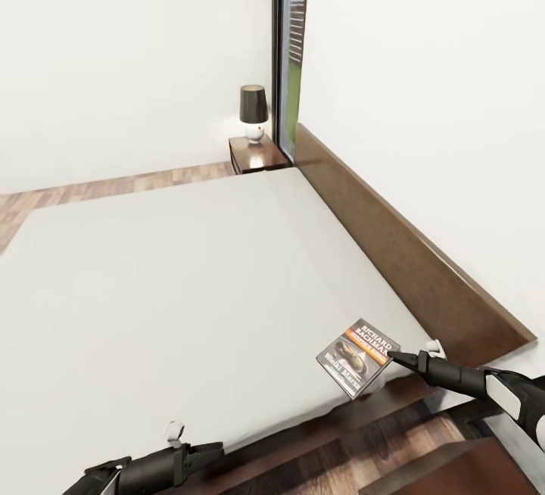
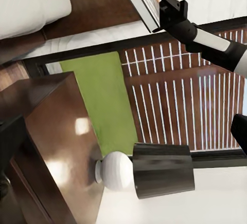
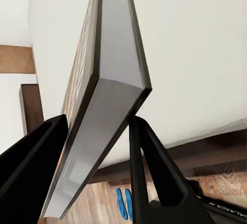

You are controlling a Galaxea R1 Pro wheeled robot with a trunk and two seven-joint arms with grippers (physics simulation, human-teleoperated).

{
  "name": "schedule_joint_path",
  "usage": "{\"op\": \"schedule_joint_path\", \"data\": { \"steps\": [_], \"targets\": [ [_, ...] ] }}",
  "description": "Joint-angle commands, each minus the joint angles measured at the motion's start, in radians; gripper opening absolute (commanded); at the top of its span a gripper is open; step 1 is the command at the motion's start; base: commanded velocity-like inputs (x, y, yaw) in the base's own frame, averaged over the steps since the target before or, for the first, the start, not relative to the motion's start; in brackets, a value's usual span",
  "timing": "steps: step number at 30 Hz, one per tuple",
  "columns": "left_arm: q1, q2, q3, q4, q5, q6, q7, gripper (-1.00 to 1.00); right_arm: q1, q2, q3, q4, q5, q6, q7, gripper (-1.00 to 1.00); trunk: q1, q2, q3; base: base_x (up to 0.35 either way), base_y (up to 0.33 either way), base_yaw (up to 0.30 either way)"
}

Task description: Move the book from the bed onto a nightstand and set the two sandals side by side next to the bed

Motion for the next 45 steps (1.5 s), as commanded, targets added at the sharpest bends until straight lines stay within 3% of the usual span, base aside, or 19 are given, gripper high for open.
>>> {"op": "schedule_joint_path", "data": {
  "steps": [1,45],
  "targets": [
    [0.0,0.001,-0.003,0.0,0.004,0.011,-0.003,1.0,-0.001,-0.001,0.006,0.0,-0.009,0.008,0.001,-1.0,0.001,-0.002,0.0,0.0,0.0,0.0],
    [0.0,0.0,-0.004,0.0,0.004,0.011,-0.002,1.0,-0.001,-0.001,0.006,0.001,-0.008,0.008,0.001,-1.0,0.001,-0.002,0.071,0.0,0.0,0.0]
  ]
}}
